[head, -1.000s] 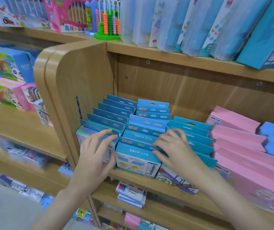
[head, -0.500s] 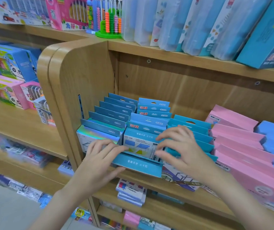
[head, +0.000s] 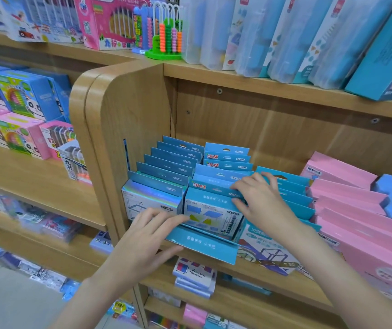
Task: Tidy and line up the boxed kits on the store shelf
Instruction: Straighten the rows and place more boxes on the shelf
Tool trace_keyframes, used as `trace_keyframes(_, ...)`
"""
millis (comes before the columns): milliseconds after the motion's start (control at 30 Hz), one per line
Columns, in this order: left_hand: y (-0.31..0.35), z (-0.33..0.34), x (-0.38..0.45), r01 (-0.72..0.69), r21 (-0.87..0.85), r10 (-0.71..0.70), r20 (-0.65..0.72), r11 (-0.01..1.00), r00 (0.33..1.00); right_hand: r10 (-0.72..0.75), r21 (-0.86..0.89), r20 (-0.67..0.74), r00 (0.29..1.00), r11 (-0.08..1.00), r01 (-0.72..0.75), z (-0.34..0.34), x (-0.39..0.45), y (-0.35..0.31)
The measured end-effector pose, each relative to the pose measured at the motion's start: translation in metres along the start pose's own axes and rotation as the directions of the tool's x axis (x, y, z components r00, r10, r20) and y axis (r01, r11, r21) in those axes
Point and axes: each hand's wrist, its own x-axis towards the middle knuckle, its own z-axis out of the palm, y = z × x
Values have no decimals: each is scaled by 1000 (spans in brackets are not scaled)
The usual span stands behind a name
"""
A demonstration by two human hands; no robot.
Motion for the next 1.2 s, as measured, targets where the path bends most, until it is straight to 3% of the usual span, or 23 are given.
trace_keyframes(400,-3,2,1,23,-25,-23,1,999,1000,-143,194,2,990,971,140,-5,-22,-5)
trace_keyframes(833,-2,6,10,73,-21,-74,-77,997,994,26,135,188,982,990,-52,-15,5,6)
trace_keyframes(933,-4,5,15,52,28,-50,-82,998,995,21,143,155,988,989,-44,-14,4,6)
trace_keyframes(1067,-6,2,22,54,27,-52,-66,998,997,-16,279,23,1000,960,9,-17,-4,-2)
trace_keyframes(1200,-10,1,24,57,4,-57,-14,998,998,-79,303,71,994,951,54,-18,-15,-8)
